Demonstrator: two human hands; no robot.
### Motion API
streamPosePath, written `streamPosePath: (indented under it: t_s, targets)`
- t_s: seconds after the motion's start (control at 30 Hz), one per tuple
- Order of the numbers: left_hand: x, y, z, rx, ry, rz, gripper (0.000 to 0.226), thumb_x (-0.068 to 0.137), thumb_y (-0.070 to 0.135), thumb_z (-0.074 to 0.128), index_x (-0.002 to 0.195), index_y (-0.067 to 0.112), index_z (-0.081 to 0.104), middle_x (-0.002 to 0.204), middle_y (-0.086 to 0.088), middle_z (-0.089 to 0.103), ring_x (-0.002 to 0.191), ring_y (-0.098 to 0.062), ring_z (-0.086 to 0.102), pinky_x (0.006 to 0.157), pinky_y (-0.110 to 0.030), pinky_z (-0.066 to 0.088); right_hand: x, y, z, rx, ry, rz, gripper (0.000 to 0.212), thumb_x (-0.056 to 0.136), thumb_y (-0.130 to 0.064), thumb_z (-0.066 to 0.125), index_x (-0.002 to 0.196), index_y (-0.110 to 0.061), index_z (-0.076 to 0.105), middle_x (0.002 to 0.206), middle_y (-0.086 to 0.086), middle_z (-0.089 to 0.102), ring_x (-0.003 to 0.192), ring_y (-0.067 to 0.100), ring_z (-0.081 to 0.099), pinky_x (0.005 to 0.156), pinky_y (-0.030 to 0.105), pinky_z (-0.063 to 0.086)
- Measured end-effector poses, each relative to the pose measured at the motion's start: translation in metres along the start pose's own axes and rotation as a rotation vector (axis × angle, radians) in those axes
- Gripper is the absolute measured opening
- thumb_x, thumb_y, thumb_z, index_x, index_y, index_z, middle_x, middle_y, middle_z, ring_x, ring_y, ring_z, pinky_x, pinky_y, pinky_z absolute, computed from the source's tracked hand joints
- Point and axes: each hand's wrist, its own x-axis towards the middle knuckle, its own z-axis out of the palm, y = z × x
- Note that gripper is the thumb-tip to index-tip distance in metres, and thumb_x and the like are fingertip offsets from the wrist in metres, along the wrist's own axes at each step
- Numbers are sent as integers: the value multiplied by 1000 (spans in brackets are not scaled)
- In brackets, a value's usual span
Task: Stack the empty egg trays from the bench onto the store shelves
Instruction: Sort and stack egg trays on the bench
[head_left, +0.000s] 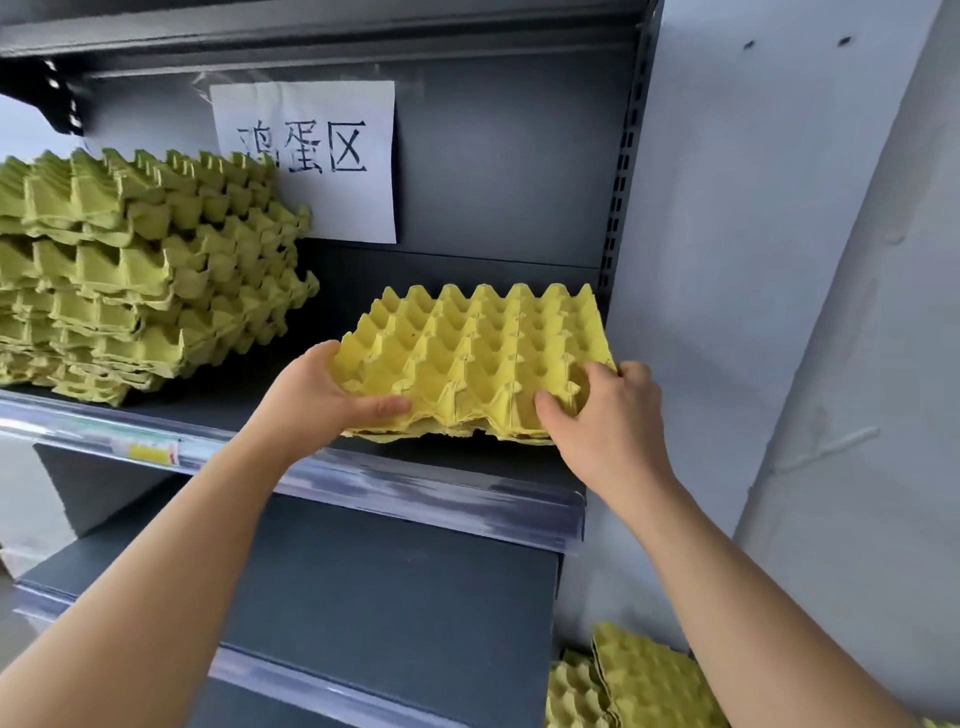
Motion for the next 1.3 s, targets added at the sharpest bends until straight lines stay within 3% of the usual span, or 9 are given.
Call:
streamPosePath:
  t_s: [0.17, 0.27, 0.43, 0.53, 0.63, 0.77, 0.87, 1.13, 1.3]
  targets:
    - [23, -27, -21, 10, -96, -2, 66, 63, 30, 87, 110, 30, 42, 88, 23, 53, 79, 5, 52, 65, -11, 37, -11, -25, 24, -18, -6, 84, 51, 85, -51, 54, 113, -8, 57, 116, 14, 45, 113, 30, 40, 93, 36, 40]
    - [34, -42, -28, 38, -135, -26, 98, 58, 41, 88, 139, 15, 40, 105, 15, 57, 97, -9, 54, 85, -23, 38, -17, -32, 37, -12, -41, 138, 53, 86, -52, 54, 117, -9, 56, 116, 12, 46, 113, 29, 42, 91, 36, 40]
    - [46, -55, -29, 66, -187, -34, 95, 61, 41, 87, 139, 12, 40, 93, 20, 52, 93, -9, 51, 85, -26, 36, -20, -37, 49, -38, -44, 185, 57, 84, -56, 53, 122, -14, 53, 120, 9, 45, 113, 27, 43, 84, 33, 42]
    - [49, -58, -31, 136, -193, -2, 103, 58, 53, 84, 142, 14, 40, 123, 8, 56, 115, -17, 50, 95, -31, 39, -19, -37, 47, -78, -50, 179, 62, 81, -62, 53, 125, -17, 52, 117, 7, 47, 109, 26, 48, 82, 33, 45]
    - [46, -56, -23, 342, -99, 146, 97, 65, 65, 74, 142, 16, 42, 148, -1, 40, 136, -25, 34, 110, -43, 34, -22, -35, 41, -123, -46, 148, 66, 81, -63, 52, 129, -18, 50, 123, 7, 49, 116, 27, 45, 92, 38, 43]
    - [28, -31, 7, 366, 77, 453, 60, 81, 49, 68, 128, 11, 60, 135, -5, 56, 122, -33, 48, 100, -43, 40, -32, -27, 19, -138, 33, 53, 53, 88, -51, 53, 126, -15, 55, 125, 4, 55, 118, 26, 46, 95, 37, 41]
    - [3, -8, 43, 281, 82, 594, 44, 86, 43, 65, 117, 11, 67, 120, -4, 65, 105, -31, 59, 86, -39, 48, -46, -5, -4, -163, 72, 24, 47, 91, -39, 54, 129, -11, 54, 132, 4, 55, 123, 23, 46, 100, 33, 36]
    - [-81, 67, 178, 116, -117, 880, 40, 84, 39, 53, 102, 10, 73, 100, -4, 72, 92, -28, 65, 82, -40, 52, -111, 116, -86, -242, 51, 147, 47, 89, -36, 60, 129, -10, 56, 131, 4, 58, 122, 20, 51, 99, 21, 33]
    - [-141, 124, 282, 66, -263, 912, 41, 81, 43, 51, 99, 13, 74, 97, -2, 73, 89, -28, 67, 80, -38, 51, -160, 218, -146, -329, 16, 278, 46, 90, -34, 59, 131, -14, 54, 134, 0, 55, 124, 15, 48, 100, 18, 28]
